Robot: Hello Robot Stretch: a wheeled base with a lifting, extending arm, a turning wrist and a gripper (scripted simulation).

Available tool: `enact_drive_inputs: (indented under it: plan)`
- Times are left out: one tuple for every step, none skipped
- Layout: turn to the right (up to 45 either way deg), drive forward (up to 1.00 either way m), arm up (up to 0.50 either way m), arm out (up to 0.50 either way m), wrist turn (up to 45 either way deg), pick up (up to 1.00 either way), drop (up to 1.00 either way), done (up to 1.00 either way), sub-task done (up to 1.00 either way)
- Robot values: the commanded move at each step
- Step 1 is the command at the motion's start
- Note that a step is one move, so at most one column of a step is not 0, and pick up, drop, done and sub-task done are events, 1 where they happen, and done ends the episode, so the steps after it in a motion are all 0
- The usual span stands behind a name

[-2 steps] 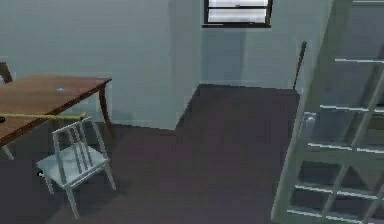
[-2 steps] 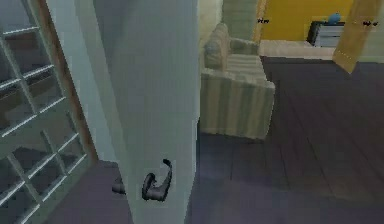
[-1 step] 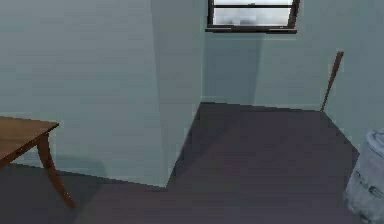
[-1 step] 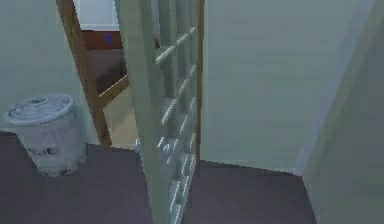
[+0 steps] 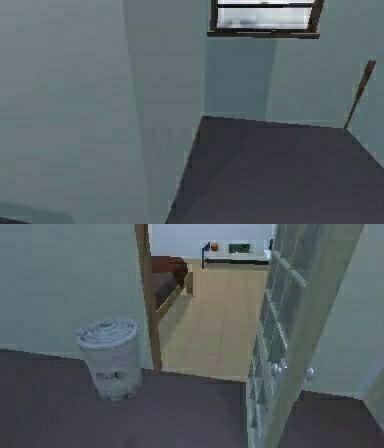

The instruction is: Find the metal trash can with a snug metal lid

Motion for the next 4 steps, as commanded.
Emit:
enact_drive_inputs:
  plan:
    - [45.0,0.0,0.0,0.0,0.0,0.0,0.0,0.0,0.0]
    - [42.0,0.0,0.0,0.0,0.0,0.0,0.0,0.0,0.0]
    - [0.0,0.6,0.0,0.0,0.0,0.0,0.0,0.0,0.0]
    - [-30.0,0.0,0.0,0.0,0.0,0.0,0.0,0.0,0.0]
